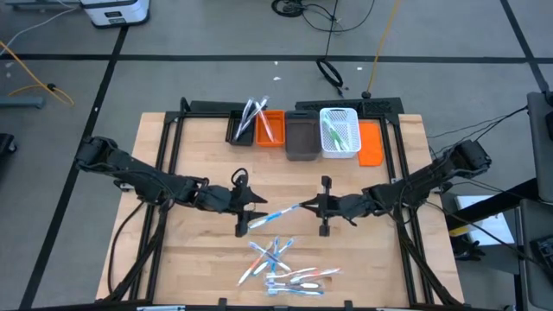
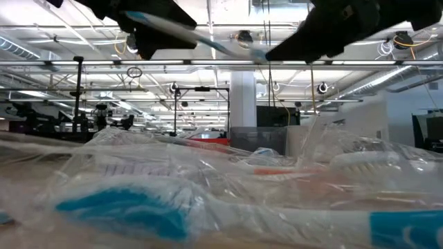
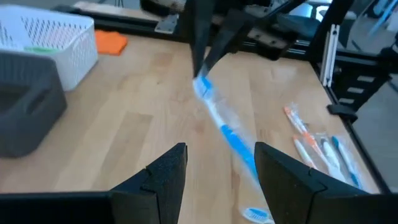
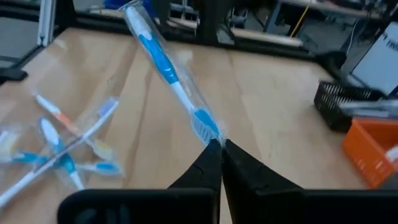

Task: Pick & Place Toothbrushes
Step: Put the blue toothbrush into the black bin

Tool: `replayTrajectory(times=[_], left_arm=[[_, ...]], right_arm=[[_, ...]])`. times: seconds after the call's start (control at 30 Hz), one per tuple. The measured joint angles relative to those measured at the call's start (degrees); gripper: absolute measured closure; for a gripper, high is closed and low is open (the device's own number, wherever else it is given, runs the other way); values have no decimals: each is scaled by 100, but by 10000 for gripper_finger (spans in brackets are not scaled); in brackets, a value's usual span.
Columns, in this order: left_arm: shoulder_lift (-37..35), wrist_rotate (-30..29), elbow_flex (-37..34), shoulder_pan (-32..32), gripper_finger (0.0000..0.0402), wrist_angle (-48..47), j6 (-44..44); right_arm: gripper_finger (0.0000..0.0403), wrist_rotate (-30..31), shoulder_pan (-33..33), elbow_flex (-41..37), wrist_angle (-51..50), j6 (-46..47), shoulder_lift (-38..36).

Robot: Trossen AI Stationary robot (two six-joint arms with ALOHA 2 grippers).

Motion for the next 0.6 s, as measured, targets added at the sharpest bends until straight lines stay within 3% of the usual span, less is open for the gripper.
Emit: replayTrajectory(times=[0.43, 0.6], left_arm=[[233, 1257, 0, 382, 213, -87, -901], [231, 1387, 0, 388, 213, -6, -965]], right_arm=[[403, 454, -72, 702, -712, -895, 0], [403, 433, -85, 704, -915, -762, 60]])
